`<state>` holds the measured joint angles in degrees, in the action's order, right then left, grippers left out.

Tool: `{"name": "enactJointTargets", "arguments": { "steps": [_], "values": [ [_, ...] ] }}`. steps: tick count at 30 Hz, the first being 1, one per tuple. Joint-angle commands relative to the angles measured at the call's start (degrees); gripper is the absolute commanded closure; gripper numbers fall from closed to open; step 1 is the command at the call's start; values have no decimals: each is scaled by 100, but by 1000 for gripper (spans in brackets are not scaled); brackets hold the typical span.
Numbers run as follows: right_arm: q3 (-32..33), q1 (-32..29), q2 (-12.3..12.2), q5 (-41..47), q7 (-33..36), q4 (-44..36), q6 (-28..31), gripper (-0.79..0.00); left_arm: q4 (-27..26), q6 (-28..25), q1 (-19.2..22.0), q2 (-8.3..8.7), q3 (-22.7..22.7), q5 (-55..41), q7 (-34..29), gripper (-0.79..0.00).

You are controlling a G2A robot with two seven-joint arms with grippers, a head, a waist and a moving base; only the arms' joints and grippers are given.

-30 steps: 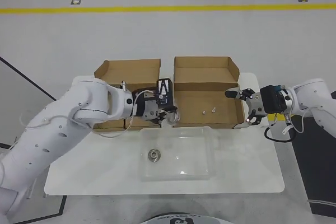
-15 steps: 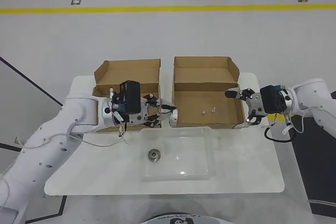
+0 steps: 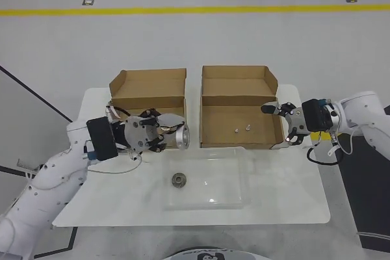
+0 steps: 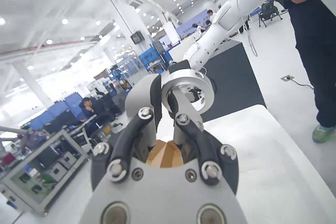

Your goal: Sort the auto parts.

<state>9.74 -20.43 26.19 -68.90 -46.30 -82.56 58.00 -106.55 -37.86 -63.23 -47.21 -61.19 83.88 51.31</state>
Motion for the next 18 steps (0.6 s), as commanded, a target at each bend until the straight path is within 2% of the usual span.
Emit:
{"name": "enactJointTargets", "arguments": {
  "steps": [1,7,18],
  "values": [
    [0,0,0,0,0,0,0,-785,-16,181,-22,-5,-48,234,344,0],
    [0,0,0,0,0,0,0,-785,-101,416,-46,-15,-184,638,754,0],
    [0,0,0,0,0,0,0,-785,-234,392,-73,-5,-346,817,620,0]
  ]
}}
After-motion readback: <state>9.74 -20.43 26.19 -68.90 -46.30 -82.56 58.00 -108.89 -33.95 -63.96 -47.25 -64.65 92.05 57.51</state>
